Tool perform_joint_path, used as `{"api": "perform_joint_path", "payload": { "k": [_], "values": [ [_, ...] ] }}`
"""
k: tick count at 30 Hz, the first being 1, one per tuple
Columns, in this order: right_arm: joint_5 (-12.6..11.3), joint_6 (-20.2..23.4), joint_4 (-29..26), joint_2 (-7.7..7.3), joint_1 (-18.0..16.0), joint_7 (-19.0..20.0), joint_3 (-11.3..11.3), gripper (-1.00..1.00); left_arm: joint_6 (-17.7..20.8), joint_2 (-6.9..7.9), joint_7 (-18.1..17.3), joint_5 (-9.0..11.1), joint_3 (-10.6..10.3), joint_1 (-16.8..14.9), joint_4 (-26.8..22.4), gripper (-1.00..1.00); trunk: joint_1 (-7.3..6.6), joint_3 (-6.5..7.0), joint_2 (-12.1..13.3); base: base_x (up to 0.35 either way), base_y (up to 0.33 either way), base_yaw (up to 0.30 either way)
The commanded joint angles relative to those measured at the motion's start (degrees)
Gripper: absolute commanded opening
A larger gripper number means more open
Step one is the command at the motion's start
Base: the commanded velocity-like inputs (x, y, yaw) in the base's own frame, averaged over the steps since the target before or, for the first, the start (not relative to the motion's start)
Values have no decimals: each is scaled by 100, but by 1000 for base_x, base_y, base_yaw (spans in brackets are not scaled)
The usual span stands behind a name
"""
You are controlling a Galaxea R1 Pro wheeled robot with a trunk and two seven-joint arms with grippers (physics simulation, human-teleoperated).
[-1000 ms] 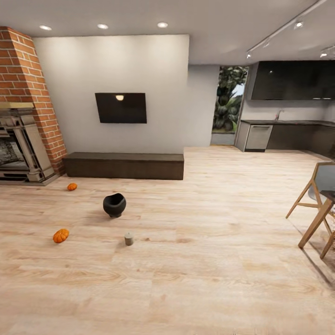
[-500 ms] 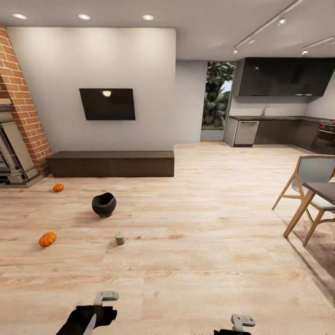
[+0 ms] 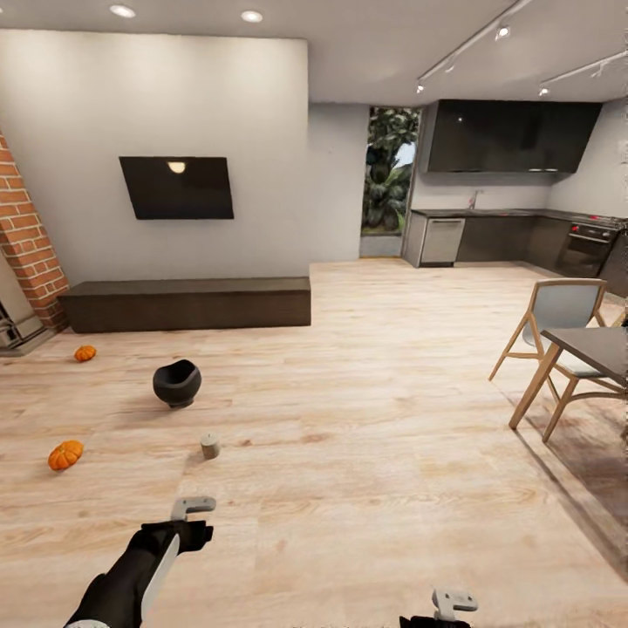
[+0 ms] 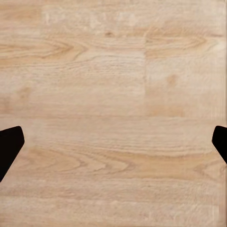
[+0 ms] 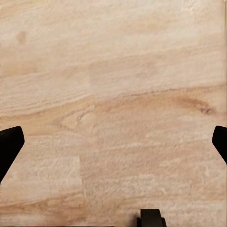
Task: Place each of the two pumpkins and all three candles from the living room inside a cabinet in the living room (use any cabinet), then make sure every cabinet is closed, and position the cauldron so it is next to a table in the living room.
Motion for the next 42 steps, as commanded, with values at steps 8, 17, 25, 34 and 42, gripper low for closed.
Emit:
{"api": "perform_joint_path", "payload": {
  "k": [8, 17, 25, 34, 42],
  "values": [
    [-51, -934, -69, 4, 1, 37, 8, 100, 323, 35, -24, 14, 37, -10, -285, 100, 0, -61, -3, 220, 0, -46],
    [-59, -968, -66, 4, 1, 10, -27, 100, 616, 2, -26, 21, 55, -4, -517, 100, 0, -77, -3, 268, -1, 34],
    [-59, -979, -59, 4, 3, -5, -33, 100, 615, -47, 24, 22, 38, -8, -493, 100, 0, -134, -3, 273, -136, 166],
    [-59, -995, -68, 4, 1, 9, -30, 100, 611, -48, 36, 22, 32, -5, -487, 100, 0, -201, -3, 295, -113, 173],
    [-60, -995, -63, 4, 1, 11, -33, 100, 611, -49, 36, 13, 29, -4, -483, 100, 0, -215, -3, 315, -33, 42]
  ]
}}
